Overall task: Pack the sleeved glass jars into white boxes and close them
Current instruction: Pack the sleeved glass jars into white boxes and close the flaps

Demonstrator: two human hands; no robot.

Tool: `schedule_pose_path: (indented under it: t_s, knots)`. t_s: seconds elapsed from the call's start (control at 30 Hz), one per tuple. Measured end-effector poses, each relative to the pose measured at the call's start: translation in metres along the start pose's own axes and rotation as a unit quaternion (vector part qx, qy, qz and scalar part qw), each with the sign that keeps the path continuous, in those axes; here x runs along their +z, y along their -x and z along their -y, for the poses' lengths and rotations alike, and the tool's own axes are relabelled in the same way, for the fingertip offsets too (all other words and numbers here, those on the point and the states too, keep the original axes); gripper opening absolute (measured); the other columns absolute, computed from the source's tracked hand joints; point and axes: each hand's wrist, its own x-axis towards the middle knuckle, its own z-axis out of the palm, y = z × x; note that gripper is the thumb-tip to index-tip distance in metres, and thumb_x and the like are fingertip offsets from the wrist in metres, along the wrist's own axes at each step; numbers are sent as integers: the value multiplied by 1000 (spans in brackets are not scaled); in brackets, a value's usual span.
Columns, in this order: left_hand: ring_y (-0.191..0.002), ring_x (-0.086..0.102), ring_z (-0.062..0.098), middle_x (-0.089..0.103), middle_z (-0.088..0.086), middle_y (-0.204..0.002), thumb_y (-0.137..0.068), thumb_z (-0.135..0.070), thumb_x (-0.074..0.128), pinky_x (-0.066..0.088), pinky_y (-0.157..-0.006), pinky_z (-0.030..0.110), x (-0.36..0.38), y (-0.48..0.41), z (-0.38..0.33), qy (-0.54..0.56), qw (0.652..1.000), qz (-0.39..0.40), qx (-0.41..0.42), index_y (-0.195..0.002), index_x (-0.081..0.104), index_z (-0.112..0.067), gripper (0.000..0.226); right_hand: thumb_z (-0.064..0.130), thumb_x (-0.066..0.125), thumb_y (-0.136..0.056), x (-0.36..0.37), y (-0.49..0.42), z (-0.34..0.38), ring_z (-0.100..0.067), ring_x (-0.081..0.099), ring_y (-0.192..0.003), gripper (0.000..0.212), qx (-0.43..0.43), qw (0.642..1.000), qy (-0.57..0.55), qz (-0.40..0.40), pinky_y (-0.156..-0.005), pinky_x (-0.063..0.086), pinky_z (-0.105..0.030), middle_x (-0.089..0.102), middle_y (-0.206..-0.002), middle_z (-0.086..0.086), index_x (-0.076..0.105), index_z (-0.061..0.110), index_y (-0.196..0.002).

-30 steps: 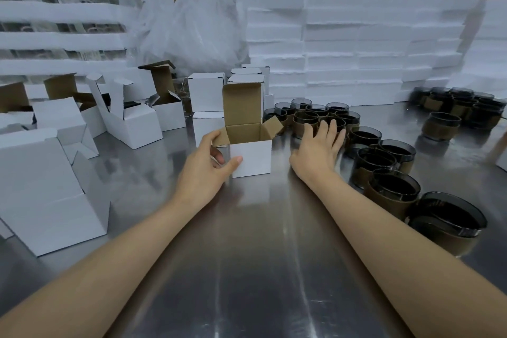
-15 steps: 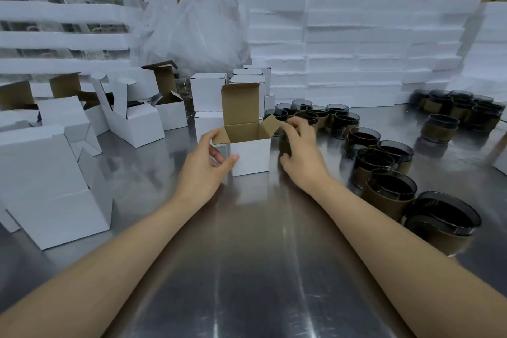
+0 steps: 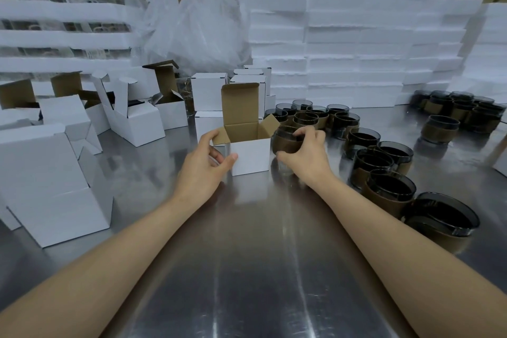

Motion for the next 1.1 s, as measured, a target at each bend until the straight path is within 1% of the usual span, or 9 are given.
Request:
schedule_pose_path:
  t_s: [0.2, 0.3, 0.43, 0.5, 0.7, 0.83, 0.97, 1.03, 1.1]
  knots:
    - [-67, 64, 11, 59, -8, -81, -88, -41, 65, 55, -70, 31, 0, 0, 0, 0, 1000, 5, -3, -140, 39, -29, 60, 24, 74, -71, -3, 1, 6, -13, 49, -106, 65, -5, 991, -127, -50, -93, 42, -28, 35, -123, 2, 41, 21, -128]
    - [-69, 65, 11, 60, -8, -82, -88, -42, 64, 51, -66, 26, 0, 0, 0, -8, 1000, 5, 0, -140, 39, -29, 60, 20, 75, -72, -3, 1, 6, -13, 48, -112, 65, -11, 987, -152, -43, -100, 42, -29, 37, -125, 1, 42, 20, -128]
    - [-68, 65, 11, 61, -8, -82, -88, -43, 64, 50, -65, 24, 0, 0, 1, -9, 1000, 5, -3, -140, 38, -30, 59, 20, 76, -73, -1, 1, 5, -11, 48, -112, 68, -32, 987, -155, -41, -97, 41, -24, 38, -129, 1, 42, 21, -131]
    - [-68, 65, 10, 61, -9, -82, -88, -43, 64, 51, -65, 24, 0, 0, 1, -11, 1000, 4, -4, -140, 38, -30, 59, 21, 76, -73, -2, 1, 5, -10, 48, -113, 70, -34, 985, -163, -46, -100, 43, -27, 37, -129, 2, 40, 21, -133]
    - [-72, 66, 20, 61, -1, -84, -91, -33, 64, 57, -73, 39, 0, -2, 3, 31, 999, -5, -25, -140, 39, -23, 56, 23, 74, -76, -5, 3, 9, -11, 47, -116, 74, -45, 971, -204, -117, -103, 43, -29, 37, -128, 2, 34, 19, -139]
    - [-73, 64, 25, 58, -3, -75, -92, -26, 63, 55, -76, 43, 0, -4, 5, 51, 998, -20, -24, -140, 40, -22, 54, 18, 74, -79, -8, 8, 14, -14, 45, -121, 73, -86, 961, -227, -131, -100, 41, -16, 37, -129, 0, 35, 17, -140]
    - [-68, 58, 11, 54, -10, -69, -91, -22, 63, 50, -72, 35, 0, -2, 7, 48, 998, -44, 8, -140, 39, -24, 54, 24, 70, -77, -5, 20, 36, -16, 49, -121, 73, -146, 940, -276, -136, -100, 47, -33, 42, -131, -6, 36, 14, -140]
    - [-65, 54, 5, 53, -12, -74, -86, -27, 69, 44, -65, 27, -1, 1, 2, 35, 997, -50, 54, -139, 37, -34, 62, 30, 68, -75, 2, 29, 49, -8, 50, -118, 74, -179, 931, -293, -120, -94, 47, -21, 44, -128, -7, 37, 12, -140]
    - [-74, 54, 5, 51, -17, -88, -79, -40, 72, 45, -63, 25, -1, 4, -6, 17, 993, -44, 112, -138, 33, -44, 72, 32, 67, -74, 10, 38, 55, 4, 48, -114, 74, -218, 935, -266, -82, -91, 43, -12, 44, -124, -5, 39, 10, -138]
